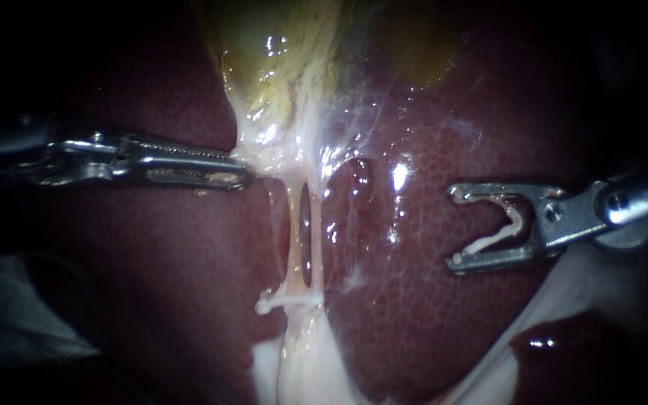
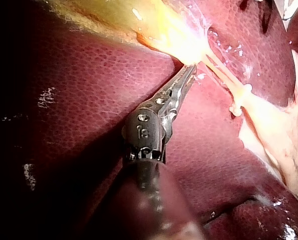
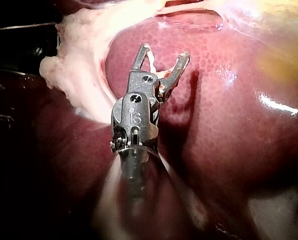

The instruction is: Clipping second clip left tube

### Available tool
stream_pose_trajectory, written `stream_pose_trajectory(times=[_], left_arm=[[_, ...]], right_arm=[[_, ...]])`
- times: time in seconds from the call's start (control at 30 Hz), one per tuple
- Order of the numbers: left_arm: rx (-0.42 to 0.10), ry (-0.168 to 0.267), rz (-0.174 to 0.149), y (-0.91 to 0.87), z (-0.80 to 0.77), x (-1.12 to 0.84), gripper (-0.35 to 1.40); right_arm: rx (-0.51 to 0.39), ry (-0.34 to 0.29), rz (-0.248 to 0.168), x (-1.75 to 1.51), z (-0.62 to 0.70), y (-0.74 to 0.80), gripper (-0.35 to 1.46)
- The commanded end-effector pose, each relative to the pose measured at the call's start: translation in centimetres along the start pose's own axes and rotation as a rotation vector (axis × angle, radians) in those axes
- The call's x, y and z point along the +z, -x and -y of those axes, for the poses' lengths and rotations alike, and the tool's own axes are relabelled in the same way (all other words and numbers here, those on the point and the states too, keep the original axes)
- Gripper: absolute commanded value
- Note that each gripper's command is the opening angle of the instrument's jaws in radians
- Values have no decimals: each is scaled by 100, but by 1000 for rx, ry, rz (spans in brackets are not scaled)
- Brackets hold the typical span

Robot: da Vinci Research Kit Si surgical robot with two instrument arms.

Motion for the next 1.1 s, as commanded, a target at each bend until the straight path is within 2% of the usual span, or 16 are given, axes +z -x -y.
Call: stream_pose_trajectory(times=[0.03,0.17,0.3,0.4,0.53,0.67,0.77,0.93,1.1], left_arm=[[-2,4,1,-2,0,-4,-35],[-10,1,4,-16,-7,-31,-35],[-27,-11,-22,-31,-17,-66,-35],[-22,-15,-31,-38,-22,-77,-35],[-17,-17,-35,-39,-25,-75,-35],[-16,-19,-36,-37,-27,-73,-35],[-17,-21,-36,-38,-29,-71,-35],[-18,-26,-37,-39,-32,-70,-35],[-19,-25,-37,-40,-33,-68,-35]], right_arm=[[0,-1,-1,0,0,0,50],[-1,-1,-1,0,0,0,50],[-1,-2,-1,-1,1,0,50],[-2,-13,-6,-1,2,-1,50],[-3,-42,-41,4,4,-7,50],[43,-91,-84,20,11,-20,50],[94,-133,-101,42,17,-35,50],[141,-159,-123,80,26,-51,50],[187,-167,-159,120,26,-61,50]])
